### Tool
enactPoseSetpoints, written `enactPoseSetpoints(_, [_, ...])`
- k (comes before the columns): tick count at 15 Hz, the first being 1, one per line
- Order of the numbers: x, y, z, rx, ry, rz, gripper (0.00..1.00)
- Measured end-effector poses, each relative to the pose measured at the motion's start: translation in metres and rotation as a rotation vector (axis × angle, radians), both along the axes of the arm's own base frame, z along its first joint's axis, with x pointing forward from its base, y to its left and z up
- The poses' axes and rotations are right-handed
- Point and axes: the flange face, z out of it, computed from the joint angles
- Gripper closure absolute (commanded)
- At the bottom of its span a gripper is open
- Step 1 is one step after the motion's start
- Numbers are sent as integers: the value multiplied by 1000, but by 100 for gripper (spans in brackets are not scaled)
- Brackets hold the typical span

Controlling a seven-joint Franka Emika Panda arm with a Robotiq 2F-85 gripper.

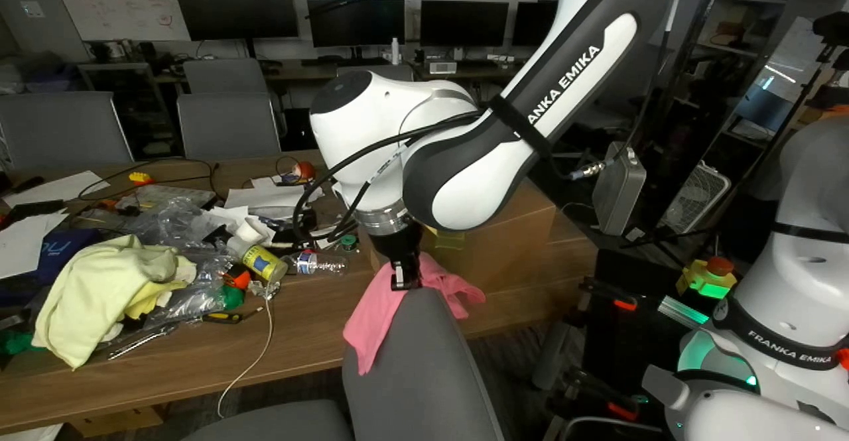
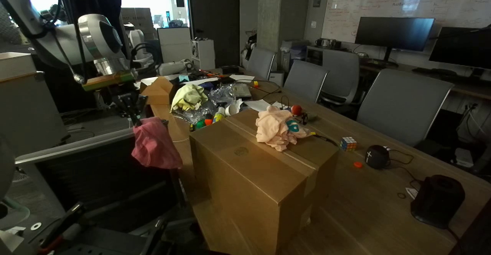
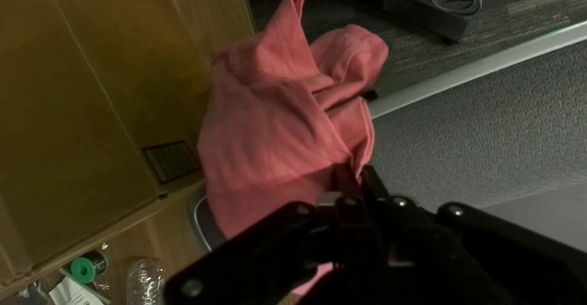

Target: Pick up the clothes from the headrest of the chair and put them on the box

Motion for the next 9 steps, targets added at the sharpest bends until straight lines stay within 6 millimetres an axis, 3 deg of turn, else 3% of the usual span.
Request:
enactPoseSetpoints(5, [2, -1, 5, -10, -25, -21, 98])
enactPoseSetpoints(9, [9, -7, 41, -18, -120, -69, 98])
